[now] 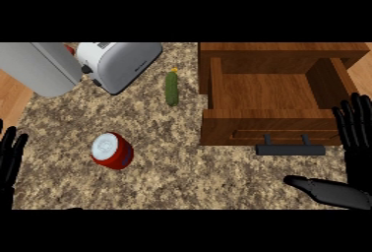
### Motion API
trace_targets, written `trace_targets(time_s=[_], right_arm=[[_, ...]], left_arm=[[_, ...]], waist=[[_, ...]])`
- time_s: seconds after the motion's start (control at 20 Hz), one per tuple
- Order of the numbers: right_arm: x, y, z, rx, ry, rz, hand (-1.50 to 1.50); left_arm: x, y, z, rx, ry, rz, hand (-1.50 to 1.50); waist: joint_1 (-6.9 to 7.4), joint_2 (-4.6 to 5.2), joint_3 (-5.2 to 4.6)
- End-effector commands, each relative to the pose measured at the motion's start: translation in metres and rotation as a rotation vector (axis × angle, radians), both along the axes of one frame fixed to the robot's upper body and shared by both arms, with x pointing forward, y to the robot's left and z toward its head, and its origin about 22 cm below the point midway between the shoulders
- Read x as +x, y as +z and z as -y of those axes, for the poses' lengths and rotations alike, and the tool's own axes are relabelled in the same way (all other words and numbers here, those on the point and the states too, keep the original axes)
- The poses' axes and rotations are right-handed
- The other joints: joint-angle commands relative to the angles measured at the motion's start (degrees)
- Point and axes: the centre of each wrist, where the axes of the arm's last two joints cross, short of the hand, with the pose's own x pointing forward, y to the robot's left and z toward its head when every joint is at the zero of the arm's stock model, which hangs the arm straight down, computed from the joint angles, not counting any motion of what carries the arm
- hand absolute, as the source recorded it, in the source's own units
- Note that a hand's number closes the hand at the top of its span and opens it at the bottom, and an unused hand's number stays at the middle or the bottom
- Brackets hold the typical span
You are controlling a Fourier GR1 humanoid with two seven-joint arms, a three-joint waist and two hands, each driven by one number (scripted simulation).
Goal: Pick up the can, place it into the drawer and close the drawer
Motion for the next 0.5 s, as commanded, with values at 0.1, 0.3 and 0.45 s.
trace_targets(time_s=[0.1,0.3,0.45], right_arm=[[0.001,0.003,0.004,-0.015,-0.018,0.014,-1.5],[-0.008,-0.004,0.003,0.003,-0.003,0.016,-1.5],[-0.016,0.019,0.006,-0.026,-0.008,0.03,-1.5]], left_arm=[[0.012,-0.011,0.001,0.005,-0.015,-0.033,-1.5],[0.02,-0.044,0.02,-0.008,-0.014,-0.07,-1.5],[0.025,-0.054,0.016,-0.016,-0.01,-0.073,-1.5]], waist=[[-0.05,0.02,-0.01],[-0.16,0.02,-0.02],[-0.14,0.0,-0.02]])
